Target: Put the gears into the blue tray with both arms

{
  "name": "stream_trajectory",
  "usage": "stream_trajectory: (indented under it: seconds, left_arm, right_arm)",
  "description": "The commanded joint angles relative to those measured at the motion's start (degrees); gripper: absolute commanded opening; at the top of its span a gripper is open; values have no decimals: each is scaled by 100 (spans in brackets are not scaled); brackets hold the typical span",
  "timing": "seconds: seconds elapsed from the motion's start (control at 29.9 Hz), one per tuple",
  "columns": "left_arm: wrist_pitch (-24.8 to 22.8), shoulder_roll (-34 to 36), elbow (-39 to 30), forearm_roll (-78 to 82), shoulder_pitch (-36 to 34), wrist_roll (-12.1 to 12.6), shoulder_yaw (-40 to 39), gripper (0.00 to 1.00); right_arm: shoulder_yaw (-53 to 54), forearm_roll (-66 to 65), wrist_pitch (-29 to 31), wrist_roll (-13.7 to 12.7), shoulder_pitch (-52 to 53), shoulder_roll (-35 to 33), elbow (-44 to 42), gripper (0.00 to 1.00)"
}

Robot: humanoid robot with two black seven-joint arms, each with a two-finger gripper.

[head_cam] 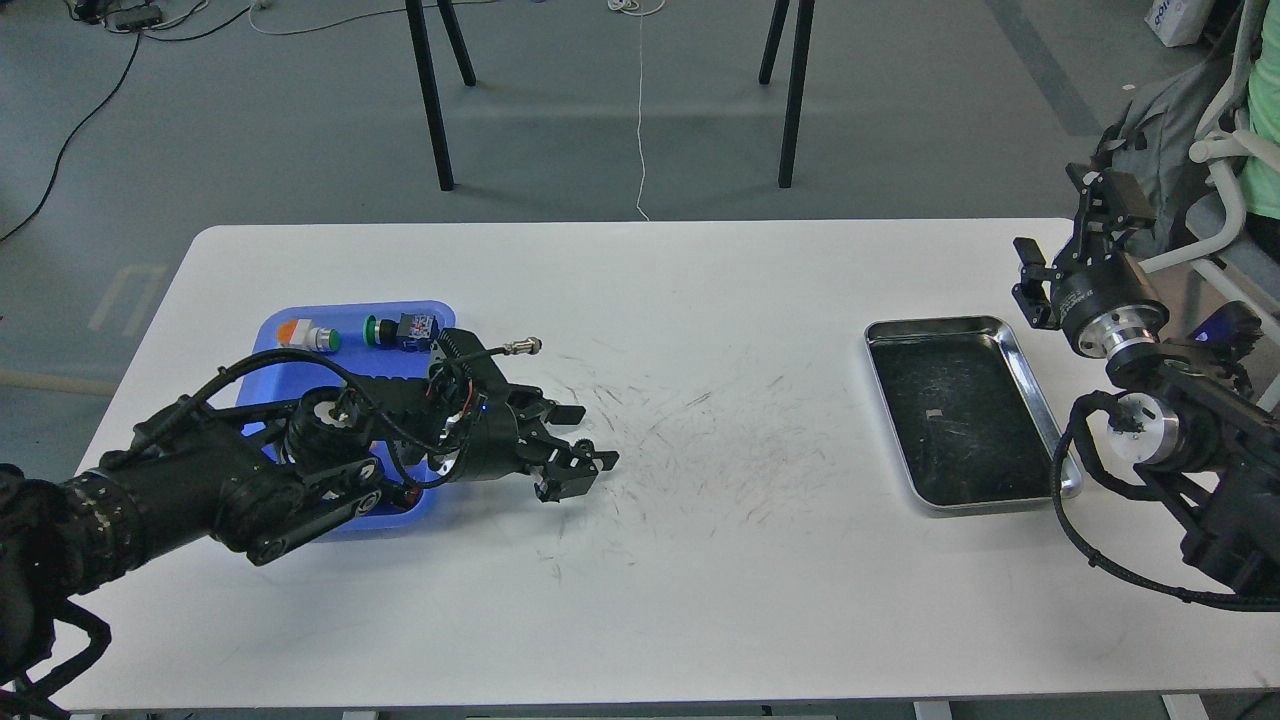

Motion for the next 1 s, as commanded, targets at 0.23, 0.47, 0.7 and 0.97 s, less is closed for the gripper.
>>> stream_trajectory:
  seconds: [0.23, 0.47, 0.7, 0.97]
  left_arm:
    - [1, -26, 20, -9, 70, 0, 0, 60]
    - [62, -43, 126, -9, 149, 0, -9, 57]
    - [211, -17, 143, 17, 158, 0, 0, 55]
    - [440, -17, 126, 35, 166, 0, 0, 55]
  right_arm:
    - [-39, -38, -2, 17, 0, 1, -9, 96]
    - [-48, -55, -10, 17, 0, 1, -9, 96]
    - [-48, -73, -10, 17, 0, 1, 0, 96]
    - [-57, -73, -10, 17, 0, 1, 0, 96]
